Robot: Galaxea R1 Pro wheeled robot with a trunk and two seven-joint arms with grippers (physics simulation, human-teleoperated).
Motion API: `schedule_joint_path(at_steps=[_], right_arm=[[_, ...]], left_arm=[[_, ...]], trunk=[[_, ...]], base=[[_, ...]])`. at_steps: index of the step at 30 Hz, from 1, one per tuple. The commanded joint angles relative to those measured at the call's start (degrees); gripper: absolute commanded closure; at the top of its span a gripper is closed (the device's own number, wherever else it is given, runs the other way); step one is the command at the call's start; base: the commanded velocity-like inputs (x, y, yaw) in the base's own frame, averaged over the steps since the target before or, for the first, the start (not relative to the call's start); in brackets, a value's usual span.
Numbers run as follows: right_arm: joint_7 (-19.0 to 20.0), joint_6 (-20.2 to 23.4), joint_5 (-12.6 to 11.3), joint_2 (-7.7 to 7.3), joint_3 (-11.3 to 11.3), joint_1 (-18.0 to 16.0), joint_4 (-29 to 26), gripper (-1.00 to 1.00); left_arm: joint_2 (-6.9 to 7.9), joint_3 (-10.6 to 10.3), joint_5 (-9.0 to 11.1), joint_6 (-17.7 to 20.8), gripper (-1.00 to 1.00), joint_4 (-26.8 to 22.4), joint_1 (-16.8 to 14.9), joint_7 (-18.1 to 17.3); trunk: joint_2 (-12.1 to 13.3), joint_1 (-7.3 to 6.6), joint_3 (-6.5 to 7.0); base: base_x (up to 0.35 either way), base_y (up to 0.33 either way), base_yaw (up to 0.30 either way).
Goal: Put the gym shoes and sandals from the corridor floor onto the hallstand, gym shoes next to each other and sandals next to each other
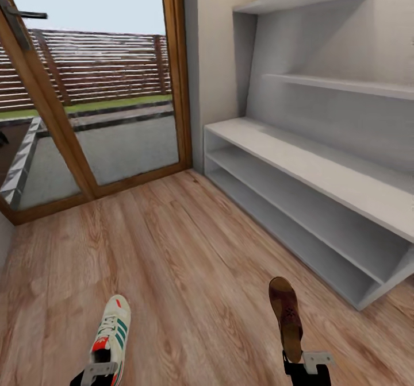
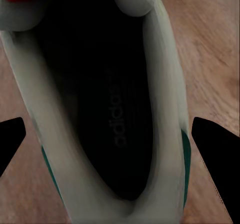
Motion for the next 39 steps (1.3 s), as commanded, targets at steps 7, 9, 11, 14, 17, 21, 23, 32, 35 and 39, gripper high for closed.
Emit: schedule_joint_path(at_steps=[7, 9, 11, 14, 17, 21, 23, 32, 35, 39], right_arm=[[-0.3, -0.1, 0.3, 0.02, -0.2, 0.0, 0.1, 1.00], [-0.3, -0.1, 0.3, 0.02, -0.2, 0.0, 0.1, 1.00], [-0.3, -0.1, 0.3, 0.02, -0.2, 0.0, 0.1, 1.00], [-0.3, -0.1, 0.3, 0.02, -0.2, 0.0, 0.1, 1.00], [-0.3, -0.1, 0.3, 0.02, -0.2, 0.0, 0.1, 1.00], [-0.3, -0.1, 0.3, 0.02, -0.2, 0.0, 0.1, 1.00], [-0.3, -0.1, 0.3, 0.02, -0.2, 0.0, 0.1, 1.00], [-0.3, -0.1, 0.3, 0.02, -0.2, 0.0, 0.0, 1.00], [-0.3, -0.1, 0.3, 0.02, -0.2, 0.0, 0.1, 1.00], [-0.3, -0.1, 0.3, 0.02, -0.2, 0.0, 0.1, 1.00]], left_arm=[[-0.03, 0.4, 0.1, -0.1, 1.00, 0.0, 0.0, -0.4], [-0.03, 0.4, 0.1, -0.1, 1.00, 0.0, 0.0, -0.4], [-0.03, 0.4, 0.1, -0.1, 1.00, 0.0, 0.0, -0.4], [-0.03, 0.4, 0.1, -0.1, 1.00, 0.0, 0.0, -0.4], [-0.03, 0.3, 0.1, -0.1, 1.00, 0.0, 0.0, -0.4], [-0.03, 0.3, 0.1, -0.1, 1.00, 0.0, 0.0, -0.4], [-0.03, 0.3, 0.1, -0.1, 1.00, 0.0, 0.0, -0.4], [-0.03, 0.3, 0.1, -0.1, 1.00, 0.0, 0.0, -0.4], [-0.03, 0.4, 0.2, -0.1, 1.00, 0.0, 0.0, -0.4], [-0.03, 0.4, 0.2, -0.1, 1.00, 0.0, 0.0, -0.4]], trunk=[[0.0, 0.02, -0.04], [0.0, 0.02, -0.04], [0.0, 0.02, -0.04], [0.0, 0.02, -0.04], [0.0, 0.02, -0.04], [0.0, 0.02, -0.04], [0.0, 0.02, -0.04], [0.0, 0.02, -0.04], [0.0, 0.02, -0.04], [0.0, 0.02, -0.04]], base=[[0.303, 0.210, -0.265], [0.295, 0.220, -0.265], [0.287, 0.230, -0.265], [0.281, 0.236, -0.265], [0.261, 0.243, -0.265], [0.249, 0.246, -0.265], [0.245, 0.243, -0.265], [0.243, 0.233, -0.265], [0.235, 0.220, -0.265], [0.231, 0.217, -0.265]])
